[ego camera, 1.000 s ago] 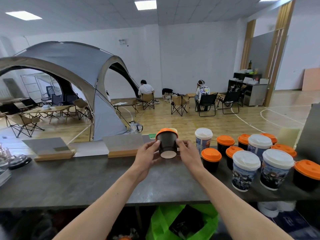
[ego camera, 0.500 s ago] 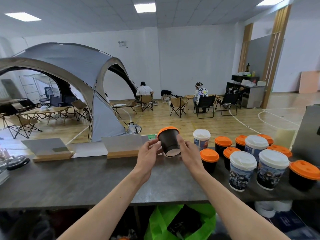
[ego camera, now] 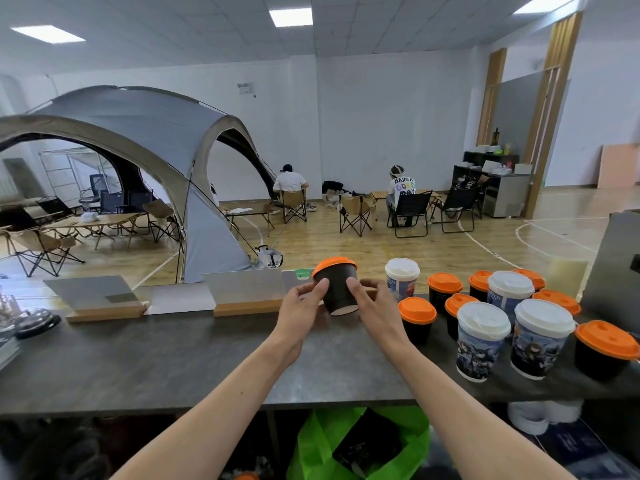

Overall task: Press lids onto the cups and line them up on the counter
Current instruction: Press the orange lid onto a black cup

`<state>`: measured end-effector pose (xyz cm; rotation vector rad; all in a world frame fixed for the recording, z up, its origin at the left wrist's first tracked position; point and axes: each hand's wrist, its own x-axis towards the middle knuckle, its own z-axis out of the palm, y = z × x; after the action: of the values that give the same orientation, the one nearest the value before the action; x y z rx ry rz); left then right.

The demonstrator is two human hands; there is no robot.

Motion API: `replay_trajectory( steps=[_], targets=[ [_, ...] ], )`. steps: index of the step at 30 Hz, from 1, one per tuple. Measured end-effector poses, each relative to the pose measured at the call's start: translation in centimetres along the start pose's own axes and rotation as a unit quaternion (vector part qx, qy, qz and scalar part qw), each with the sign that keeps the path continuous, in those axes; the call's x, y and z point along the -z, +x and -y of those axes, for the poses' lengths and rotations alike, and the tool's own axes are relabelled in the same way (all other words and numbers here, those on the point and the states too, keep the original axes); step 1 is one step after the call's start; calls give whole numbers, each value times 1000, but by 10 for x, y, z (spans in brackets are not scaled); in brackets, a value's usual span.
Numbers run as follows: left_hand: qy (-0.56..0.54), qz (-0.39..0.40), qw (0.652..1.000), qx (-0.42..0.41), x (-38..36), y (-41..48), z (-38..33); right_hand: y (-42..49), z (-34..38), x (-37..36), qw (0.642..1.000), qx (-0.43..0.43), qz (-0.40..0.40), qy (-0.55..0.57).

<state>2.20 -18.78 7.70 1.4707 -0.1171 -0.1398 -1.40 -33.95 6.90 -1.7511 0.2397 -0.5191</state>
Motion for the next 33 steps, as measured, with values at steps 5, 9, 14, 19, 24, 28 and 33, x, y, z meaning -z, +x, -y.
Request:
replay_trajectory(
  steps=[5,9,14,19,24,28,33],
  targets=[
    [-3,-10,1000,-22,-1,-1,-1,-1,1,2,1000,2,-16,-5],
    [33,-11,998,-59,-1,-5,0,-1,0,6,998,24,-51,-5],
    [46,-13,996,-76,-4,-8,3,-6,0,10,998,30,-46,-15],
    [57,-24,992,-109,-7,-11,3,-9,-5,13,998,34,-51,-22],
    [79,-27,988,-128,-10,-12,8,-11,-9,20,998,28,-42,-47],
    [104,-10,985,-138,-13,-11,15,-17,-17,28,996,35,-48,-67],
    [200,34,970,-131,-29,-15,40,-37,-44,44,969,93,11,-229]
  ],
)
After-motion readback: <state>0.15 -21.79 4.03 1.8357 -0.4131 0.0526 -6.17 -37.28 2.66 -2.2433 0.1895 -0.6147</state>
